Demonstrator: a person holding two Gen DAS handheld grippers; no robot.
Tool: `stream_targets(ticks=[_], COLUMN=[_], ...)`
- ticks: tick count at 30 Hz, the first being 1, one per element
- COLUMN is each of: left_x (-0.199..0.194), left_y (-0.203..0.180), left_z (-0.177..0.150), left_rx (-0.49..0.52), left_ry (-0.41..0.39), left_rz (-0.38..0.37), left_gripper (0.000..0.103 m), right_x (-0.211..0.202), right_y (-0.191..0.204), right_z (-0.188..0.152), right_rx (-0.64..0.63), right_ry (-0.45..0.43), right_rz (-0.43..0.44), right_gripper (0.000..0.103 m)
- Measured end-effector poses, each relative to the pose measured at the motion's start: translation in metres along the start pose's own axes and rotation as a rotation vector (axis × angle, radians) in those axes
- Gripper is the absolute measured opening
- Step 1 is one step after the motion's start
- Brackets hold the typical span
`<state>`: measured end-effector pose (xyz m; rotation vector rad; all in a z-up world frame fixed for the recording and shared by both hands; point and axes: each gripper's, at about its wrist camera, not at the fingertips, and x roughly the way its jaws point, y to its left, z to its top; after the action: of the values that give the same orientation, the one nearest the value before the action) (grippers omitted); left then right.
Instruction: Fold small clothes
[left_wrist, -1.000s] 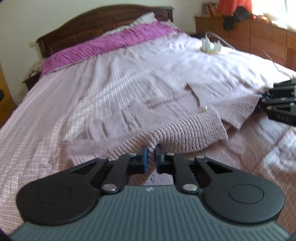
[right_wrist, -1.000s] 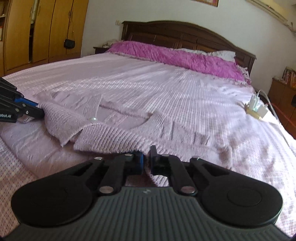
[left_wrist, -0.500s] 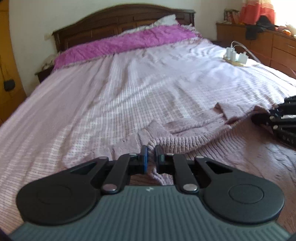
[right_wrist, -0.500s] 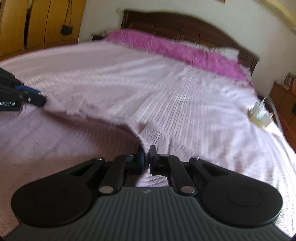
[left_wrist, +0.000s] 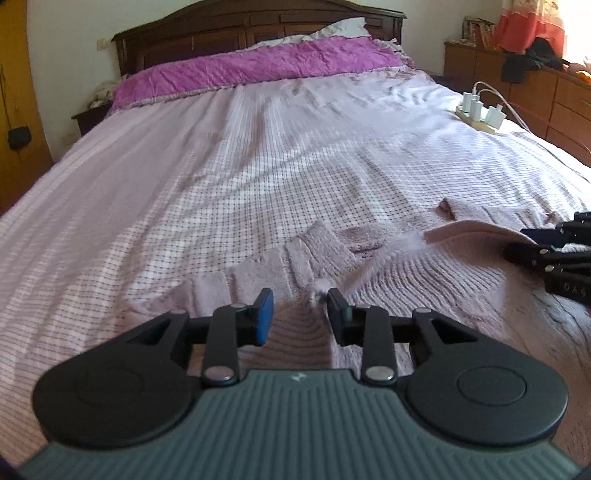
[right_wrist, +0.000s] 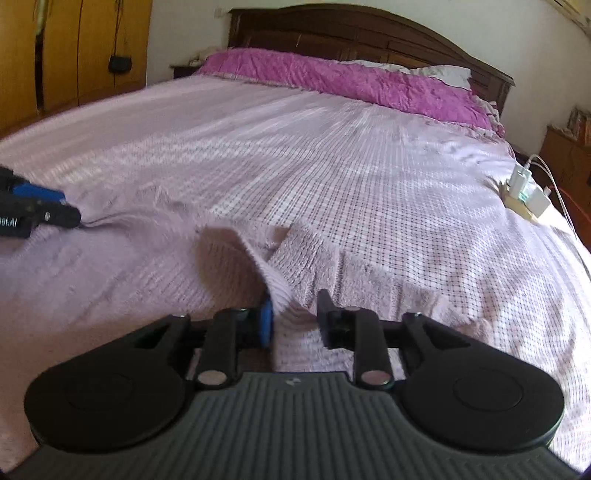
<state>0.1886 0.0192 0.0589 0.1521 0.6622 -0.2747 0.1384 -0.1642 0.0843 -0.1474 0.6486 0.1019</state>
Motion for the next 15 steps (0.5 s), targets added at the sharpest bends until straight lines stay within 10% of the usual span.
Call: stream_targets(ticks=[15], left_x=[-0.067], left_y=[0.024], left_z=[-0.012], left_rx=[0.09], left_ry=[0.009], left_rz=[0.0], left_gripper=[0.034], right_x=[-0.076], right_y=[-0.045], right_z=[-0.027], right_rx=[0.017], right_ry=[-0.048], right_rz=[0.041], right_gripper=[0.06])
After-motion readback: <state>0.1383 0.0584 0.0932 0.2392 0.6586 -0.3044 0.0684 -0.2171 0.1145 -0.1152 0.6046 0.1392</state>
